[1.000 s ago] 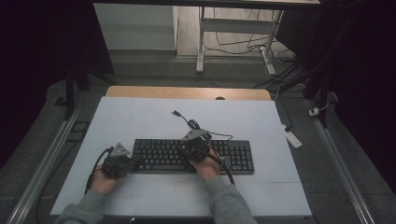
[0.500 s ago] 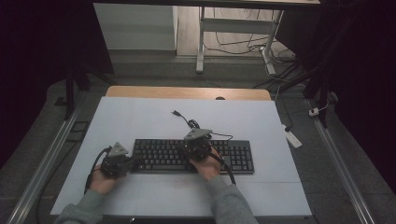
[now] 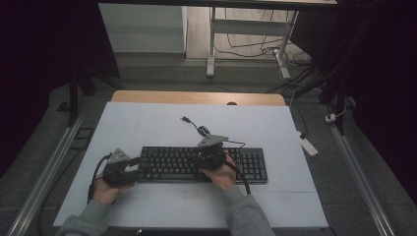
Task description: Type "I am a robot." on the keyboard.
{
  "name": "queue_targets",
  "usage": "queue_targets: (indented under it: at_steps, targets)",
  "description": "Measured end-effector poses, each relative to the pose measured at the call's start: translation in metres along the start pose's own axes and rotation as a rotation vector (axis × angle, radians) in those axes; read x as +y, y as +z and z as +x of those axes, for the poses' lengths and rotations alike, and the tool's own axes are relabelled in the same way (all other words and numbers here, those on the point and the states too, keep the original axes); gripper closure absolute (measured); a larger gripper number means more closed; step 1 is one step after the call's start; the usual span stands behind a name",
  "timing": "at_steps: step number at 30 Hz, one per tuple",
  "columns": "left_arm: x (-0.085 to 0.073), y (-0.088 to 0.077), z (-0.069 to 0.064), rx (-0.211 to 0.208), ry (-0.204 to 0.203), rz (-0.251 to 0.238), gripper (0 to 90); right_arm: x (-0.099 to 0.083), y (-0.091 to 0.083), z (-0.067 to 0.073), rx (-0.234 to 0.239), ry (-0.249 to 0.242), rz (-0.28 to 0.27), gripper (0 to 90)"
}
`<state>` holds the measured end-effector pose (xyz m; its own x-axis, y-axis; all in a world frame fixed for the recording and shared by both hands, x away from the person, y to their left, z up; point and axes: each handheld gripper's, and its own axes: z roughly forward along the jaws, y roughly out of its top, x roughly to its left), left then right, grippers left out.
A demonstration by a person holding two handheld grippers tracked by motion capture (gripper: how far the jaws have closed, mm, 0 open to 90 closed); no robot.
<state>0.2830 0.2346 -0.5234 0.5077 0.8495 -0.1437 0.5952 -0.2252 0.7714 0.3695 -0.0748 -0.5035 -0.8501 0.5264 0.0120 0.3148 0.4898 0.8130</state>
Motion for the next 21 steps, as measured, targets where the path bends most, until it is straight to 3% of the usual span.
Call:
queue_targets:
  at_steps: [10,21]
  targets:
    - [0.002,-0.003,0.001,-0.017,-0.011,0.0,34.5,-0.006,-0.018,-0.002,-0.008,-0.006,-0.007,55.2]
    - [0.006,-0.009,-0.002,-0.061,-0.002,-0.009,29.2,-0.023,-0.053,-0.009,-0.036,0.012,-0.021,54.5]
